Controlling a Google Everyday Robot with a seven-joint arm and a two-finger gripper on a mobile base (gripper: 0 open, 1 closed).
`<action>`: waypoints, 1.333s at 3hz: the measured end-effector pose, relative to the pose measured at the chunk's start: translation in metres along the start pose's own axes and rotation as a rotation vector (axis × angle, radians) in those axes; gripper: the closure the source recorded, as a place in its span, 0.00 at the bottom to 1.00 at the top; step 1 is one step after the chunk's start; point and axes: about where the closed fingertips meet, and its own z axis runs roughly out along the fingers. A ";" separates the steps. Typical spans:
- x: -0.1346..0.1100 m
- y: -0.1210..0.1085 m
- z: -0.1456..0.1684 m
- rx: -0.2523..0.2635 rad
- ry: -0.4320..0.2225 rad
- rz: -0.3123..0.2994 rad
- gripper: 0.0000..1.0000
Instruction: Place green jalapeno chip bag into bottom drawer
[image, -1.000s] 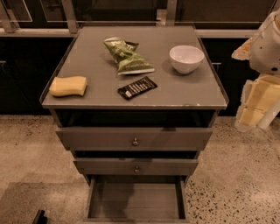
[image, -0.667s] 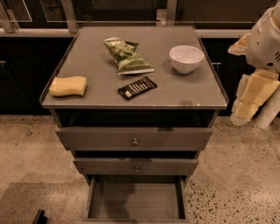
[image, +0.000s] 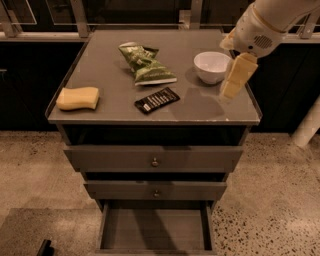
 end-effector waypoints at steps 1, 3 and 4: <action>-0.007 -0.033 0.007 0.027 -0.051 0.009 0.00; -0.005 -0.060 0.020 0.075 -0.118 0.063 0.00; -0.028 -0.103 0.049 0.081 -0.192 0.062 0.00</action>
Offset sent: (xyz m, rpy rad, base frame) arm 0.0234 -0.0067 -0.0029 0.0675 -0.0328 -0.0653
